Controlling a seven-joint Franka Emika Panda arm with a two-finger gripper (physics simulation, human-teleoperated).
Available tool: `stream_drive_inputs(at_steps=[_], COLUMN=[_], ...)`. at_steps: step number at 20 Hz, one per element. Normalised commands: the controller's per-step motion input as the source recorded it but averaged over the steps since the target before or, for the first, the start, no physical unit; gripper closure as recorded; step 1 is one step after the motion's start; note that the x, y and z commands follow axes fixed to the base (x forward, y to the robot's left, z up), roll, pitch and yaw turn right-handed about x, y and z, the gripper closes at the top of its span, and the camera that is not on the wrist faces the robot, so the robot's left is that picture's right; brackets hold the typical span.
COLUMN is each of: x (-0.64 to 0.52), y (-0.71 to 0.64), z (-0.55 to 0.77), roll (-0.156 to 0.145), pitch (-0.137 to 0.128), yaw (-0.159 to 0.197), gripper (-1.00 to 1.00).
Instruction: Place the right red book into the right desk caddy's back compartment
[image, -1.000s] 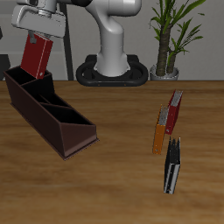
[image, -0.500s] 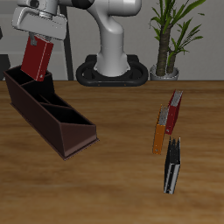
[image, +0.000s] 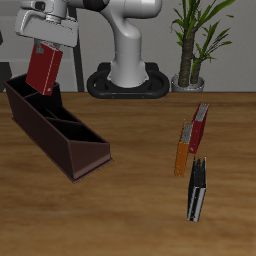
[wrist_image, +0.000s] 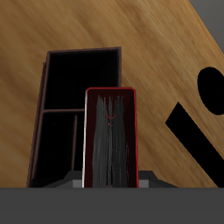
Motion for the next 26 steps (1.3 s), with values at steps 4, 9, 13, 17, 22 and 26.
stream_drive_inputs(at_steps=[4, 9, 13, 17, 22, 26], x=[0.1, 0.07, 0.02, -0.03, -0.01, 0.02], y=[0.06, 0.08, 0.03, 0.0, -0.06, -0.05], z=[-0.12, -0.14, -0.07, -0.07, -0.17, -0.17], roll=[0.014, 0.019, 0.004, 0.002, -0.007, -0.011], pitch=[0.026, 0.022, 0.015, 0.014, 0.02, 0.029], yaw=[0.0, 0.009, -0.012, -0.009, -0.006, -0.014], gripper=[1.0, 1.0, 1.0, 1.0, 1.0, 1.0])
